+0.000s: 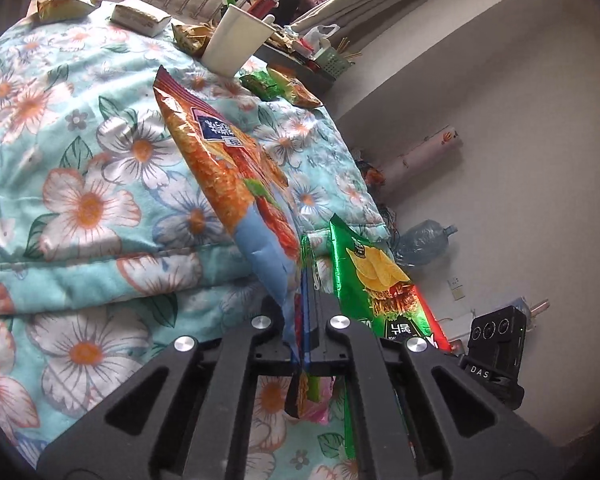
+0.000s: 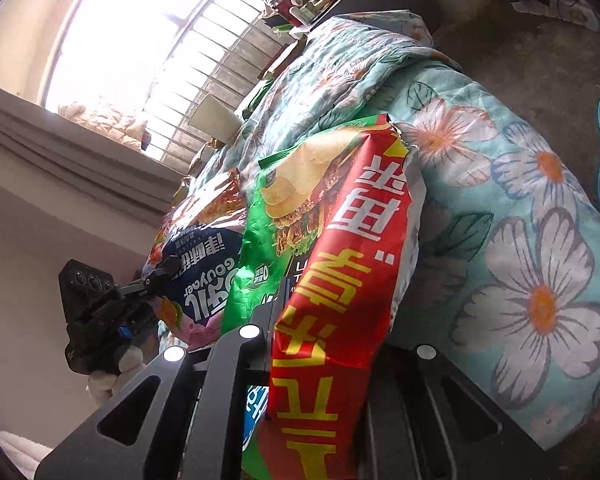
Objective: Collect trash
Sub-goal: 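Grasp the orange-and-blue snack bag with the left gripper while the right gripper holds the red bag, then carry the snack bags over the wastebasket and open the right gripper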
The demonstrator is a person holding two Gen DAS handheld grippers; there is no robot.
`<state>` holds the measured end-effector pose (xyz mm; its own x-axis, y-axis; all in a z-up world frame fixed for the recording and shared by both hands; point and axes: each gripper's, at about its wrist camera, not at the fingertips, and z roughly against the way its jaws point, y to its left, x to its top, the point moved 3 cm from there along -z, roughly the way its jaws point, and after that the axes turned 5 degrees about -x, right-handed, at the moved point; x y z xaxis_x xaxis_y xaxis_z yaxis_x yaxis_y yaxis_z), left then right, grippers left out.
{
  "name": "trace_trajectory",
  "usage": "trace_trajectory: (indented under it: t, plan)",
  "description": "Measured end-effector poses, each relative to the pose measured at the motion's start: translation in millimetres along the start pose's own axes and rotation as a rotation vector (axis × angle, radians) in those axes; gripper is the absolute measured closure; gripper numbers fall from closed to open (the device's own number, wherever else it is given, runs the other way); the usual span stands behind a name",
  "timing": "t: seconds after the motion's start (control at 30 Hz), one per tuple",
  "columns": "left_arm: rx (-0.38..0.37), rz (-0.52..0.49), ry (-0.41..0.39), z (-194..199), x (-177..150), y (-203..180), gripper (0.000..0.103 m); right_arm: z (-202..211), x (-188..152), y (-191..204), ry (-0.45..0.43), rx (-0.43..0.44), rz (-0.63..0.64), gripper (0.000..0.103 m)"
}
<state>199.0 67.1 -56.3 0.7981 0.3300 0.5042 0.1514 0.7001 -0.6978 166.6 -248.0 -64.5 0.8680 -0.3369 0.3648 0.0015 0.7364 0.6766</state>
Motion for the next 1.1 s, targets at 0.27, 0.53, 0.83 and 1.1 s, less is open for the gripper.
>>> trace_trajectory:
  t: [0.27,0.53,0.83,1.1]
  plan:
    - [0.076,-0.221,-0.073,21.0,6.6,-50.8,0.103,51.9,3.2,-15.6,-0.134,0.038,-0.049,0.094]
    - [0.055,-0.382,-0.081,17.5,2.3,-109.7,0.103,115.9,3.3,-52.4,-0.308,0.055,-0.126,0.094]
    - [-0.041,-0.532,-0.009,-31.1,-12.5,-189.4,0.103,180.9,-8.1,-113.9,-0.511,0.069,-0.225,0.094]
    - [-0.133,-0.593,0.073,-100.0,-25.8,-244.6,0.103,208.4,4.2,-201.1,-0.658,0.019,-0.375,0.094]
